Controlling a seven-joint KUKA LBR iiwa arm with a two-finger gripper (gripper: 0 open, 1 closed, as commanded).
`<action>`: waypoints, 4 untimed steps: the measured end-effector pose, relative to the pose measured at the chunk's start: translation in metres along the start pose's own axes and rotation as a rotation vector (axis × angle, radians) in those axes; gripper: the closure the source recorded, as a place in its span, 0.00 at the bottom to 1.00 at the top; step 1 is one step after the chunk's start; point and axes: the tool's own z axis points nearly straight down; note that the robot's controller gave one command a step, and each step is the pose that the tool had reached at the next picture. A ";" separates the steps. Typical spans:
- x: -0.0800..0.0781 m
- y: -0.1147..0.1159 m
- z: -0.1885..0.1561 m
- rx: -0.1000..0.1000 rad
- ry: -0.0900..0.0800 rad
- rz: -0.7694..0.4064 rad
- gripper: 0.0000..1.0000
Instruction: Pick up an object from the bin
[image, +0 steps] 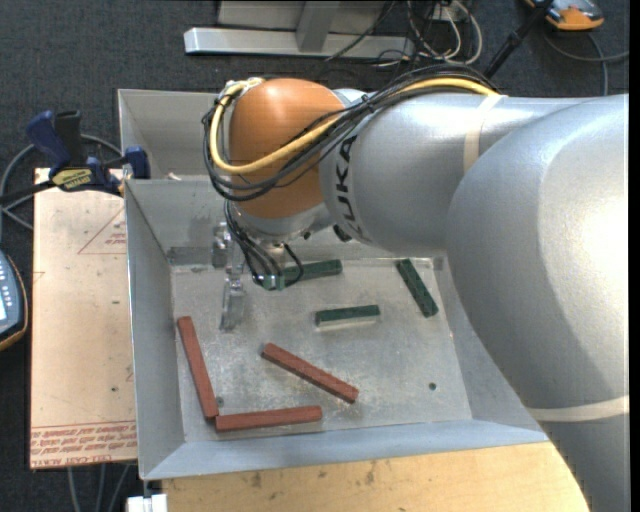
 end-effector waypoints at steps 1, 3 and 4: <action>0.021 -0.116 0.083 0.003 -0.003 -0.149 0.00; 0.028 -0.211 0.088 0.001 -0.008 -0.599 0.00; 0.026 -0.207 0.083 0.001 -0.013 -0.604 1.00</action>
Offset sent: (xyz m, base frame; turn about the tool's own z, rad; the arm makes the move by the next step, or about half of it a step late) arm -0.0209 -0.1117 -0.0802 -0.1557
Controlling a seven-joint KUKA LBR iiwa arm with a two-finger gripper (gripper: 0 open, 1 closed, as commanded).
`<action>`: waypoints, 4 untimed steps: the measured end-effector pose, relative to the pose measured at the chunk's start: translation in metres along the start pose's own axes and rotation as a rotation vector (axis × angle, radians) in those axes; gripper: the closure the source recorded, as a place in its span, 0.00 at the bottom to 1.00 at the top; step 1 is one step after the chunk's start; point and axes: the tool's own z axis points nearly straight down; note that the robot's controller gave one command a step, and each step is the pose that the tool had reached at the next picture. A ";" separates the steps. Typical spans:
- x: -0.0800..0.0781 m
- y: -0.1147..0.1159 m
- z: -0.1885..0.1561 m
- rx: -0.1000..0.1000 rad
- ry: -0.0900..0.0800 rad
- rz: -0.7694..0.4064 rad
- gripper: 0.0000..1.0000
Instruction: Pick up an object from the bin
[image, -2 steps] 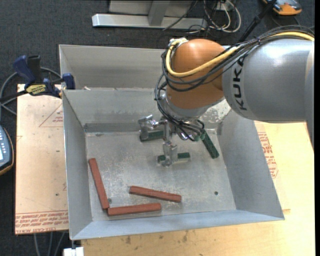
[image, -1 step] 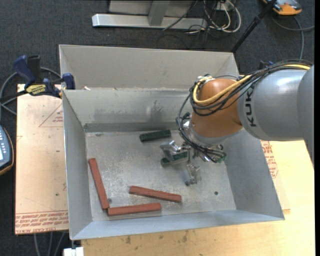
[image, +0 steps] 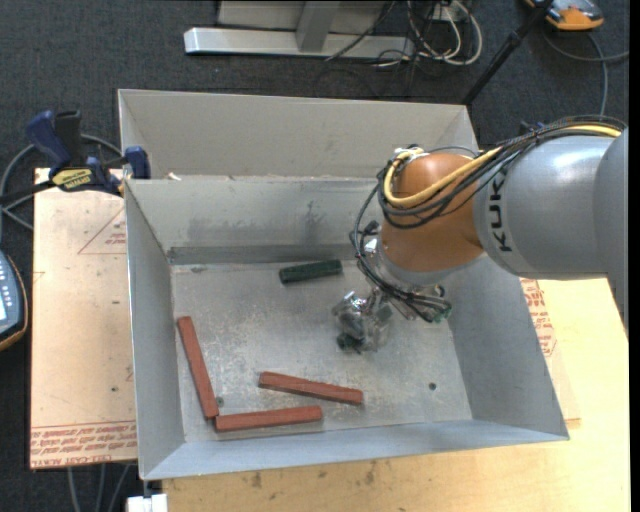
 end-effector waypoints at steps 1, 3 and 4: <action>0.005 -0.023 -0.097 0.006 -0.004 0.001 1.00; 0.012 -0.027 0.005 -0.004 0.007 -0.286 0.00; 0.010 -0.029 0.001 -0.002 0.004 -0.285 1.00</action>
Offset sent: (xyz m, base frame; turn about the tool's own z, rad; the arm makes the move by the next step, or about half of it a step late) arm 0.0058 -0.0215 0.0917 -0.0041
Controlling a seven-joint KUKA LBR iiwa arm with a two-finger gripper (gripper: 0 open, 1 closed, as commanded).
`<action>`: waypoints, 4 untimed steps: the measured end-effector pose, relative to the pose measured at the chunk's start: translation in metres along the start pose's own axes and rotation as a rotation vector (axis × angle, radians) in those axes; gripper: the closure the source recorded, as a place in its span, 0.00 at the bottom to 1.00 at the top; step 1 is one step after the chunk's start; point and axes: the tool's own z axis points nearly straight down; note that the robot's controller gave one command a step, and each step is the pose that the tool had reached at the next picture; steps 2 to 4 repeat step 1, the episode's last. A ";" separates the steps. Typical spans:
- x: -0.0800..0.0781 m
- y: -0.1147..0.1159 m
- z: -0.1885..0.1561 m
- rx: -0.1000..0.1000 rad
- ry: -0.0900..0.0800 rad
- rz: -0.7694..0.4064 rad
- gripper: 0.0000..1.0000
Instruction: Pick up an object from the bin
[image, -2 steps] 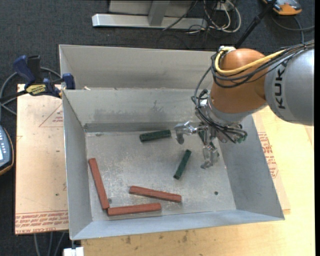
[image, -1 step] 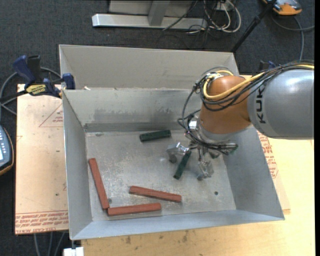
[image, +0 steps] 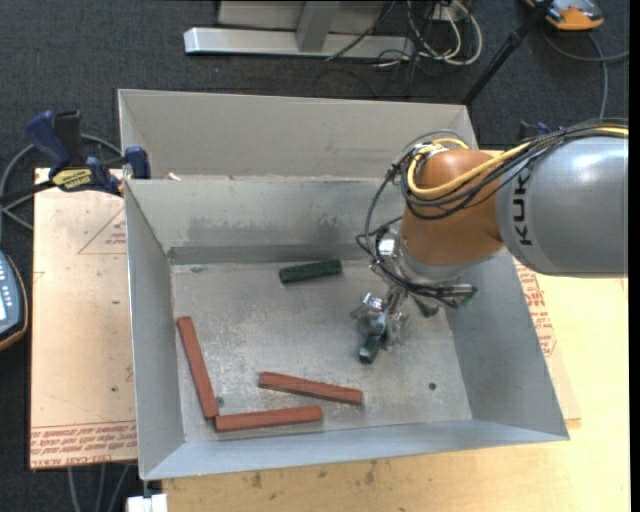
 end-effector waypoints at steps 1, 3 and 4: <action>-0.047 0.048 -0.137 0.006 -0.008 -0.033 1.00; -0.047 0.048 -0.137 0.006 -0.008 -0.033 1.00; -0.047 0.048 -0.137 0.006 -0.008 -0.033 1.00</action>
Offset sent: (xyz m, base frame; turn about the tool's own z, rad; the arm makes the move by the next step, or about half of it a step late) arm -0.0108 0.0631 0.1323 -0.0302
